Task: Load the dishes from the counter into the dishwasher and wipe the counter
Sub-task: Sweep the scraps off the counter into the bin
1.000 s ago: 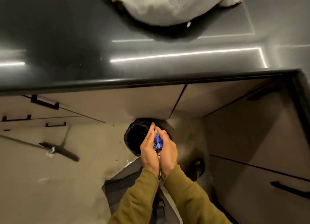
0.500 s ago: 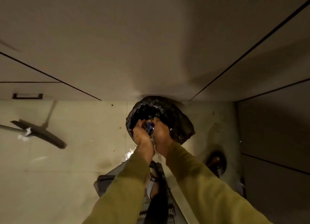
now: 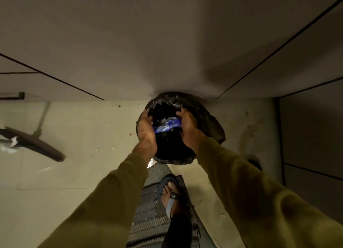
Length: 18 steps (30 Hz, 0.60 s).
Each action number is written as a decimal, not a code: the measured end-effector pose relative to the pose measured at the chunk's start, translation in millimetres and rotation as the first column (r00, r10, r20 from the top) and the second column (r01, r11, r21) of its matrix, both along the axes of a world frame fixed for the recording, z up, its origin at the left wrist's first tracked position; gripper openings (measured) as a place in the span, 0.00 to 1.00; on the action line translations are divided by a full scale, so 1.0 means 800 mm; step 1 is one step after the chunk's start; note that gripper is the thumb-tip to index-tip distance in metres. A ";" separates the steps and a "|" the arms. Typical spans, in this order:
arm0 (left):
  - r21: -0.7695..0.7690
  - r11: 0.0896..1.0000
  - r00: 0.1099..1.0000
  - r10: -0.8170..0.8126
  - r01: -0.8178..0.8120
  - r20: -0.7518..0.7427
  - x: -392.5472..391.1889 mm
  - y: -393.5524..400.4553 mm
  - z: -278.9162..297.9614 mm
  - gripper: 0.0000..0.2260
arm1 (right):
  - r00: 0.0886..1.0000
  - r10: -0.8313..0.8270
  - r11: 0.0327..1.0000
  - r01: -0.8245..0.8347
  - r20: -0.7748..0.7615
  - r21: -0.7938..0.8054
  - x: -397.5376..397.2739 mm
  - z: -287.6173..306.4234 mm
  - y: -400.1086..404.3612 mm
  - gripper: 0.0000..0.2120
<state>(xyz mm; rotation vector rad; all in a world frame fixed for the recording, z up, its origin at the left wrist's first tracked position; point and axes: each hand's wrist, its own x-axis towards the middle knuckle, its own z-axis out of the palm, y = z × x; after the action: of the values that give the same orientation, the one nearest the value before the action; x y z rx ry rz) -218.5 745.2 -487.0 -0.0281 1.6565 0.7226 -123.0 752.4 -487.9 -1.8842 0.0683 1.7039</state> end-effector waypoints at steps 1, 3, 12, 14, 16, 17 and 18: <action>-0.008 1.000 1.000 0.013 -0.013 0.007 0.001 -0.002 0.007 0.23 | 1.000 0.003 1.000 -0.003 0.001 -0.005 0.000 -0.012 -0.004 0.25; -0.028 1.000 1.000 0.010 -0.010 -0.014 0.006 -0.007 0.014 0.24 | 0.999 -0.004 1.000 0.005 0.034 -0.026 -0.002 -0.044 -0.015 0.40; 0.054 0.983 0.930 -0.147 0.175 -0.336 0.027 -0.043 0.017 0.27 | 0.996 -0.067 0.998 0.066 0.064 0.005 -0.006 0.013 -0.047 0.25; 0.082 0.987 0.934 -0.105 0.140 -0.340 0.025 -0.046 0.017 0.22 | 0.991 -0.103 0.995 0.103 0.088 0.002 0.001 0.010 -0.050 0.24; 0.088 0.985 0.922 -0.106 0.149 -0.372 0.019 -0.046 0.018 0.18 | 0.990 -0.118 0.993 0.118 0.077 0.005 0.007 0.013 -0.051 0.24; 0.105 0.980 0.920 -0.119 0.169 -0.373 0.019 -0.048 0.025 0.16 | 0.991 -0.126 0.992 0.126 0.053 0.007 0.009 0.011 -0.054 0.24; 0.135 0.972 0.927 -0.137 0.194 -0.348 0.022 -0.051 0.031 0.14 | 0.990 -0.139 0.990 0.139 0.017 0.006 0.009 0.010 -0.057 0.24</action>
<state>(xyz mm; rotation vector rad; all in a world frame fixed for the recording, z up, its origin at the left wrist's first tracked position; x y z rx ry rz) -201.2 704.7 -462.2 0.3713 1.8896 0.7641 -115.9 706.7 -479.7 -1.8452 0.1843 1.5923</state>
